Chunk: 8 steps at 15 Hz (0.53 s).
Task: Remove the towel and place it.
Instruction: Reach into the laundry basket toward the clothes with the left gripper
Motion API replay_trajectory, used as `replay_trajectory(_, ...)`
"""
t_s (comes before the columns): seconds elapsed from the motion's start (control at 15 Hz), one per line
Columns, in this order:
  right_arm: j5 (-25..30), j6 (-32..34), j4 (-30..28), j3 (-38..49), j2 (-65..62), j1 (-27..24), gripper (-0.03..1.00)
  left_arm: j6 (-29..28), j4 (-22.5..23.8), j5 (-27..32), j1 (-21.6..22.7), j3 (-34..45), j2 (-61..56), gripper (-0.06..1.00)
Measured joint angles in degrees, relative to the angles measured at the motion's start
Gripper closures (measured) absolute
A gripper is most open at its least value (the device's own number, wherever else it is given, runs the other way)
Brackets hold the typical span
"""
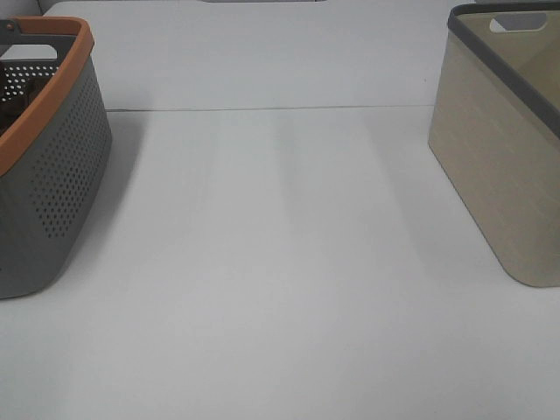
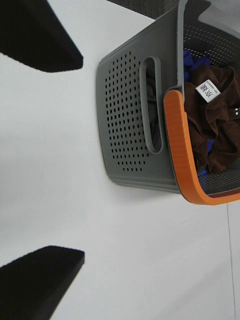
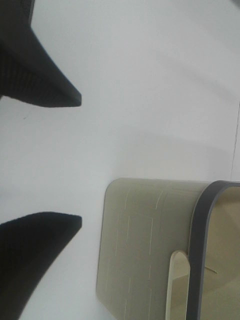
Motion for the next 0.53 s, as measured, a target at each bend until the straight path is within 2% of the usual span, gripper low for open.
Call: replay_trajectory(0.53, 0.00, 0.00, 0.00, 0.00, 0.00, 0.00, 0.37, 0.00, 0.00, 0.00, 0.00, 0.00, 0.00, 0.05)
